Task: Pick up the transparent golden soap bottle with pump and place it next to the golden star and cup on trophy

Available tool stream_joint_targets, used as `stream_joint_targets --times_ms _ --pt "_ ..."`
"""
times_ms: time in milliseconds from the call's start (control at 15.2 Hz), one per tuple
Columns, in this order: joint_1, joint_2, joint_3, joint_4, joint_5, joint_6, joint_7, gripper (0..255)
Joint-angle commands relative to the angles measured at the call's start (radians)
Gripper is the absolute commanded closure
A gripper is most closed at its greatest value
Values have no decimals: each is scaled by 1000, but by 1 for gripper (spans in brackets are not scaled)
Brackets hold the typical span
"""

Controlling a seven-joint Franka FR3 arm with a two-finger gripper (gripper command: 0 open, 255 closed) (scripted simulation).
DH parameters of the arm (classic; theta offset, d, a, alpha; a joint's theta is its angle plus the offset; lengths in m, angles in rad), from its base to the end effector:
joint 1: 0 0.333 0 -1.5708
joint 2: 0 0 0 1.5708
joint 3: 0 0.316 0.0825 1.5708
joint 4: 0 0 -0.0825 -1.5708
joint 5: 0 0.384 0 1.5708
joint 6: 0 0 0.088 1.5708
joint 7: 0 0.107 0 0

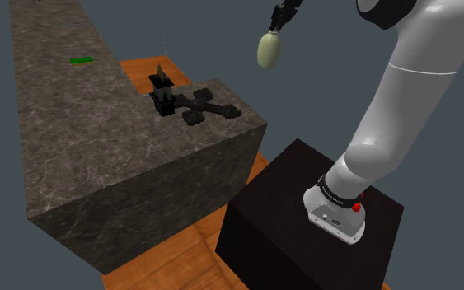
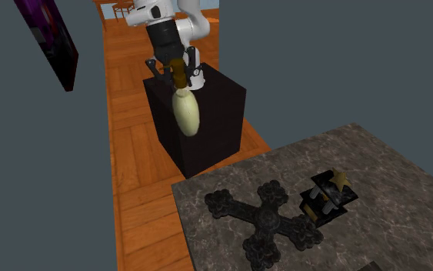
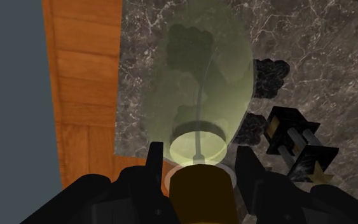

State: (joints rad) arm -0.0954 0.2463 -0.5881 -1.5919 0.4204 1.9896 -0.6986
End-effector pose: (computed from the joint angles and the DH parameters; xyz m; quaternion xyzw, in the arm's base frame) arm 0.5393 -0.3598 0.5309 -0.9854 0.0454 -0.1588 0.0401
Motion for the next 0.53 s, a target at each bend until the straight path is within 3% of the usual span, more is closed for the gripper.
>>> stream_joint_targets --times_ms 0,462 --pt "36 -14 12 -18 -18 21 47 255" --pt "146 -25 60 -34 -69 71 210 255"
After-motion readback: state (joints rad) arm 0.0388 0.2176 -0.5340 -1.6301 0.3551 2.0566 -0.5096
